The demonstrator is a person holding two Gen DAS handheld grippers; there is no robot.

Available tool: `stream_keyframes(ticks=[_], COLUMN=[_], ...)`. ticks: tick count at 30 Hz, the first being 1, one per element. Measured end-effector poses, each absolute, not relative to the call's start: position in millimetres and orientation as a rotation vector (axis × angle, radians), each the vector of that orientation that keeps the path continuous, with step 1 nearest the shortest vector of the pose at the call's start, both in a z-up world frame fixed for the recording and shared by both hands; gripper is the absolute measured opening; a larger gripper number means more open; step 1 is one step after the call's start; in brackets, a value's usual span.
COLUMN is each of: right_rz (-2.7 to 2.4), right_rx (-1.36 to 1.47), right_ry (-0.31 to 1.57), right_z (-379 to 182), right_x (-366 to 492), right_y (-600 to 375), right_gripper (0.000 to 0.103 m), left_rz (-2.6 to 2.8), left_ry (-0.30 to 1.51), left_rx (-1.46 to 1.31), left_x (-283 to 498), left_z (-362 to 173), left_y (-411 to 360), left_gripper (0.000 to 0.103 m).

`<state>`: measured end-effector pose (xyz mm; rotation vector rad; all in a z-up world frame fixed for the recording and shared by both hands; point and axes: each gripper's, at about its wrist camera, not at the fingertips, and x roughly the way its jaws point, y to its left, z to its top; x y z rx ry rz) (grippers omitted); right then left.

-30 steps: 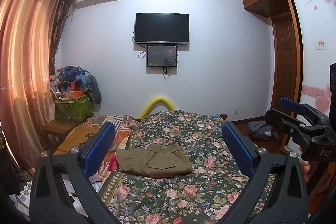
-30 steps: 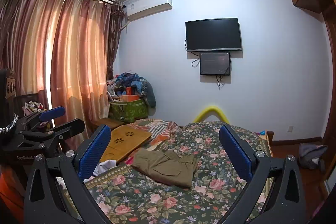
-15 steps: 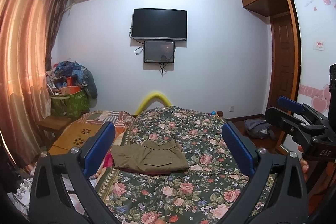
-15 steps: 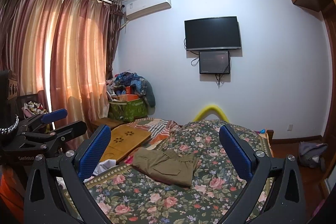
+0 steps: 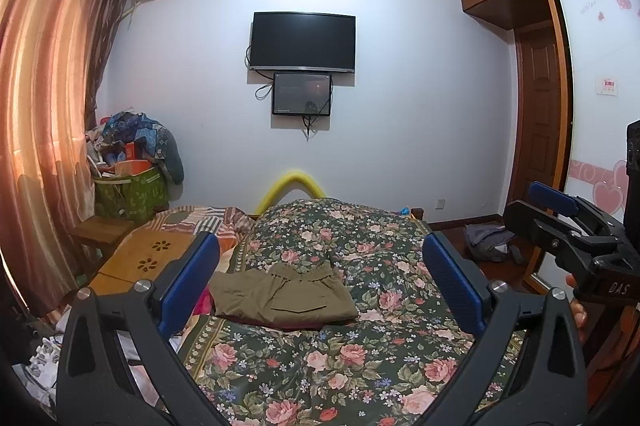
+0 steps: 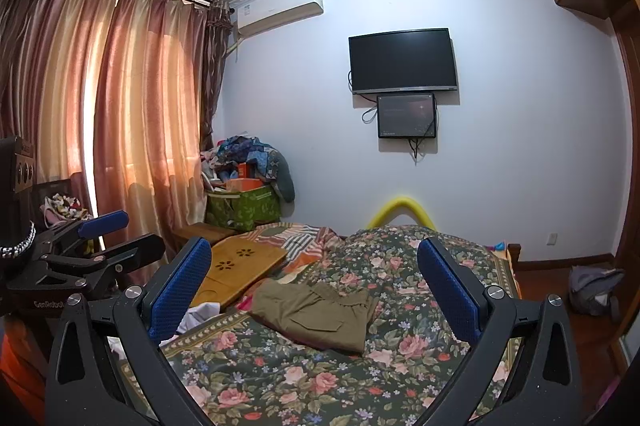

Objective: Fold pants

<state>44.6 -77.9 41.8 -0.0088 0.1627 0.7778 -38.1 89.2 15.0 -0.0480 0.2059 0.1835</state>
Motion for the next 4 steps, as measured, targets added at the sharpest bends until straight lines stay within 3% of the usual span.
stream_keyframes(ticks=[4], right_rz=[0.777], right_rx=[-0.007], right_ry=[0.168], right_z=[40.4], right_x=[45.0], right_y=[-77.4], right_gripper=[0.103], left_rz=[0.181], left_ry=[0.207], left_rx=[-0.048], left_x=[-37.1], left_z=[14.4], left_y=[88.4], left_gripper=[0.103])
